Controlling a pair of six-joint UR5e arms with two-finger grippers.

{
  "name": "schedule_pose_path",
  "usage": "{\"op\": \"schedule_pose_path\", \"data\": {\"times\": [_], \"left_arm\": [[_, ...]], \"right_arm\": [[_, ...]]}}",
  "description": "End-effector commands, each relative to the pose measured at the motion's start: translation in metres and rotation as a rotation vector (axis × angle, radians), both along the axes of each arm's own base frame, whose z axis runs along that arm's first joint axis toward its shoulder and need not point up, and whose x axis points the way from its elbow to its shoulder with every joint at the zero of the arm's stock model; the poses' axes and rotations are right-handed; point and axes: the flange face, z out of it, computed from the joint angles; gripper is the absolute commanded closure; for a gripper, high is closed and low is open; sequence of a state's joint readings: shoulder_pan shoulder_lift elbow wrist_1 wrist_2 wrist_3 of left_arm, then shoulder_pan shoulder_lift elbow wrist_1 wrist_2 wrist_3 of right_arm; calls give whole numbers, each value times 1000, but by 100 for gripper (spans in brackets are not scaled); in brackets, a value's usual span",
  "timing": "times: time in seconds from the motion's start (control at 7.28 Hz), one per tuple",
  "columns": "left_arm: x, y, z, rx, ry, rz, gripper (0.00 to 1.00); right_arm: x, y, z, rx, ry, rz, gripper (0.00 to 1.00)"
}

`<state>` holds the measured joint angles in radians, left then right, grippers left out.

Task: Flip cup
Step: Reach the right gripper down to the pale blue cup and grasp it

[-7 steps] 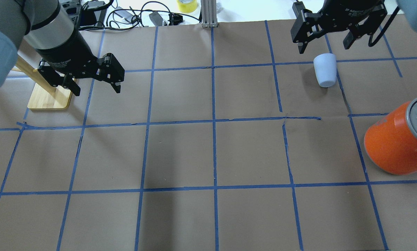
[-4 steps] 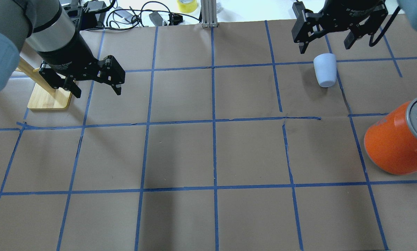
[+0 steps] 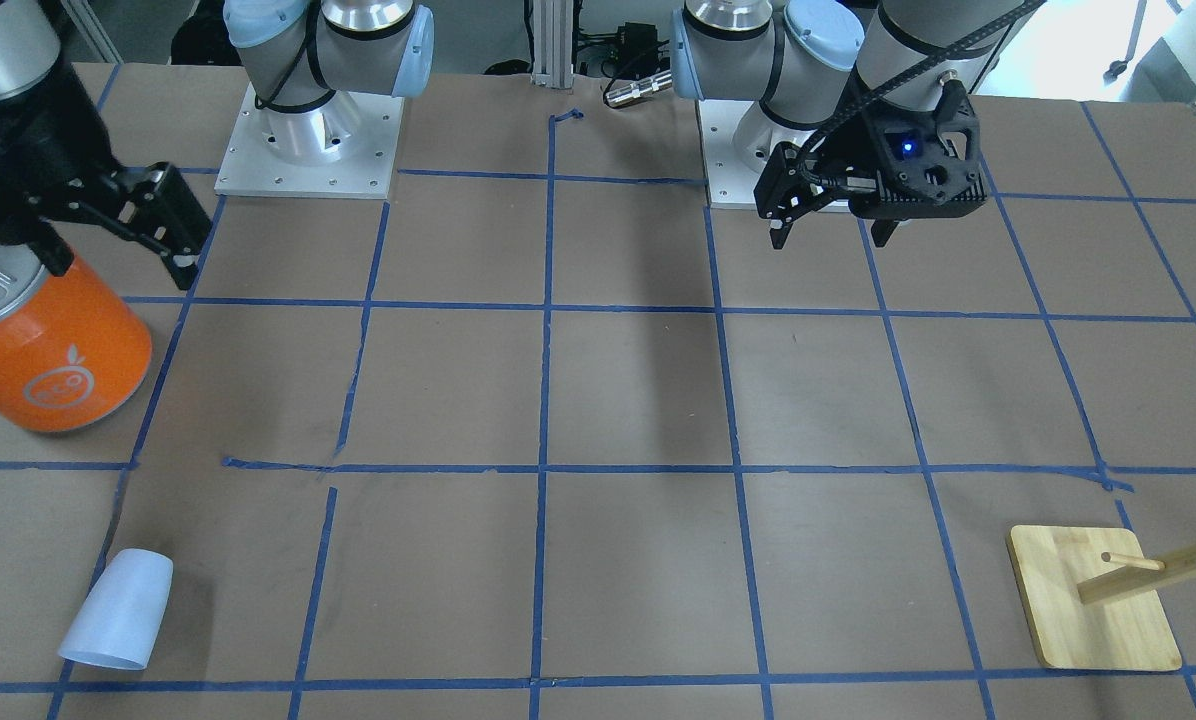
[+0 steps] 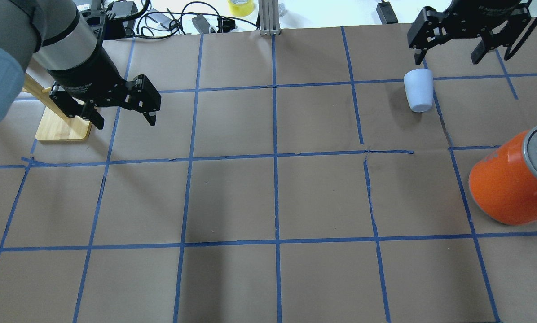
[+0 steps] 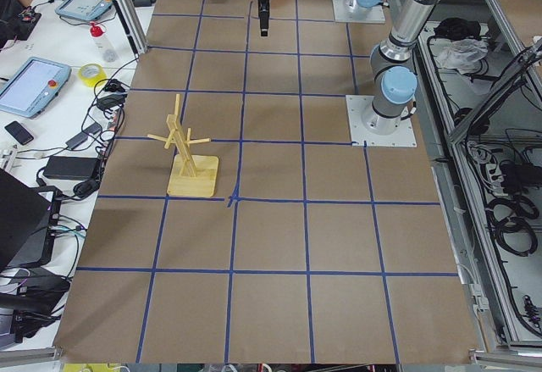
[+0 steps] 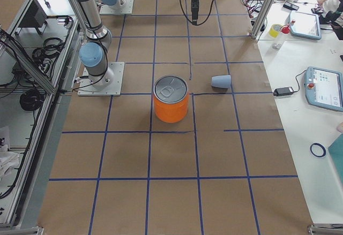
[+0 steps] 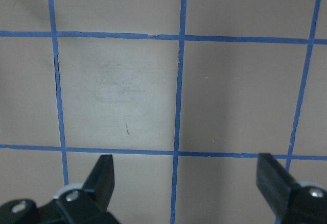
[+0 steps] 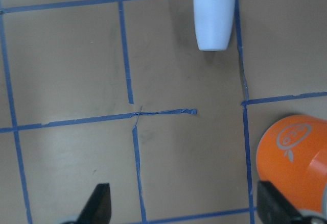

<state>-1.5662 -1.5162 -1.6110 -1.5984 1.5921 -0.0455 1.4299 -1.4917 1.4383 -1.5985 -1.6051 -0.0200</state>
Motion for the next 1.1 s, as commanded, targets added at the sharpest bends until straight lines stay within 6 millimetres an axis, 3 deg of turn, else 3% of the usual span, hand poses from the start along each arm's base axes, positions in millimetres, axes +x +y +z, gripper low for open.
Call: {"op": "schedule_pose_path", "data": {"times": [0.0,0.27,0.41,0.55,0.69,0.82,0.96], "left_arm": [[0,4,0,5,0,-1,0],[0,4,0,7,0,-1,0],[0,3,-4,13,0,-3,0],[4,3,-4,13,-38,-8,0],[5,2,-6,15,-52,-8,0],[5,2,-6,17,-52,-8,0],[5,2,-6,17,-54,-11,0]], "right_arm": [[-65,-81,-80,-57,6,-95,0],[-103,-139,-169,-99,13,-129,0],[-116,-153,-211,-85,8,-137,0],[-118,-163,-235,-98,6,-138,0],[-118,-165,-241,-95,4,-133,0],[-114,-169,-234,-118,-26,-131,0],[-112,-170,-243,-108,-49,-120,0]]}}
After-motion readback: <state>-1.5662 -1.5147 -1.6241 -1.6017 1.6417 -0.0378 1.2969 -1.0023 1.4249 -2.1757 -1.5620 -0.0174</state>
